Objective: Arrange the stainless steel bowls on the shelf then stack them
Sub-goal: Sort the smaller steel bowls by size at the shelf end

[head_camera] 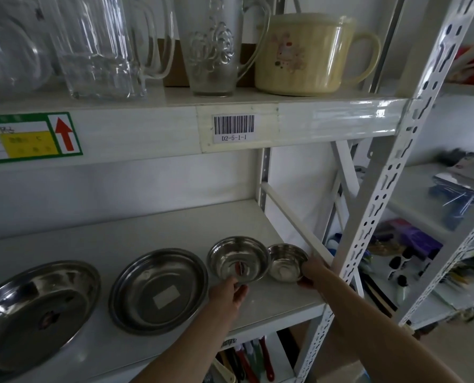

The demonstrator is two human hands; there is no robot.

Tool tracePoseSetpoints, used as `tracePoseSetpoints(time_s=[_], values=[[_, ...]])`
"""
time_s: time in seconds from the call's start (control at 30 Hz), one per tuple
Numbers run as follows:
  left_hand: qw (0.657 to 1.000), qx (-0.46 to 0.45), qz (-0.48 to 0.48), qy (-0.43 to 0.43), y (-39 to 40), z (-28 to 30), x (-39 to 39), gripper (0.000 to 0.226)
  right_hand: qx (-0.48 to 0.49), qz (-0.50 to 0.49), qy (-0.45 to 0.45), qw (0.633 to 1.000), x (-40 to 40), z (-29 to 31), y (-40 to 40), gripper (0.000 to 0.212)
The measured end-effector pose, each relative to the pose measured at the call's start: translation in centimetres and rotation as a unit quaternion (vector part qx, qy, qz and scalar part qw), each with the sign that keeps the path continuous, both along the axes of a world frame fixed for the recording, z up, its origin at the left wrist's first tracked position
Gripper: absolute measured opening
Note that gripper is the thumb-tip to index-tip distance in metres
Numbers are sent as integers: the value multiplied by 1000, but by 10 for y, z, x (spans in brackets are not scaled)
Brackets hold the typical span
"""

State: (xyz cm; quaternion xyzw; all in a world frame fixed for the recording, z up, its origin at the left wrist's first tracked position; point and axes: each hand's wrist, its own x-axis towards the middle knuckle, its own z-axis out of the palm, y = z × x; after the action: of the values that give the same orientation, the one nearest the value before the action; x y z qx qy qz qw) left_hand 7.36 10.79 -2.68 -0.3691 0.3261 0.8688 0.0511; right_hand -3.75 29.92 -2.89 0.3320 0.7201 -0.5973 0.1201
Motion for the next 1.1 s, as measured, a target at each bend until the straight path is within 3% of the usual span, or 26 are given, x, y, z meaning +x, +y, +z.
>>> tracePoseSetpoints(time_s=[0.07, 0.17, 0.27, 0.43, 0.47, 0.5, 0.57, 0.63, 0.67, 0.73, 0.8, 0.9, 1.1], values=[[1000, -4, 3, -7, 0, -3, -2, 22, -6, 0, -17, 1000, 0, 0, 3, 39], [1000, -14, 8, -23, 0, -7, -4, 13, 71, 123, -10, 990, 2, 0, 7, 24], [999, -33, 8, -34, -2, -8, -5, 7, 125, 188, 19, 974, 0, -8, 13, 38], [998, -51, 1, -39, -3, -12, -2, 7, 196, 223, 40, 954, -4, -16, 7, 40], [998, -57, -1, -39, -3, -12, -1, 7, 238, 242, 29, 940, 0, -13, 5, 39], [997, -66, -2, -40, -2, -12, 0, 6, 319, 280, 28, 905, 5, -7, 4, 38], [995, -85, 0, -46, 1, -10, 2, 4, 459, 396, 33, 795, 13, 0, 4, 39], [995, -93, 7, -47, 2, -9, 3, 10, 520, 416, 36, 746, 12, -5, 7, 39], [995, -88, 12, -46, 3, -8, 2, 11, 508, 387, 34, 769, 10, -6, 8, 39], [995, -90, 10, -50, 2, -7, 3, 11, 514, 343, 77, 782, 3, -12, 14, 37], [994, -95, 6, -55, 0, -8, 4, 11, 546, 335, 113, 759, -5, -16, 23, 35], [994, -95, 5, -60, 0, -7, 6, 11, 596, 371, 157, 695, -12, -27, 32, 31], [993, -106, -1, -54, -2, -3, 10, 14, 506, 345, 115, 782, 0, -40, 23, 31]])
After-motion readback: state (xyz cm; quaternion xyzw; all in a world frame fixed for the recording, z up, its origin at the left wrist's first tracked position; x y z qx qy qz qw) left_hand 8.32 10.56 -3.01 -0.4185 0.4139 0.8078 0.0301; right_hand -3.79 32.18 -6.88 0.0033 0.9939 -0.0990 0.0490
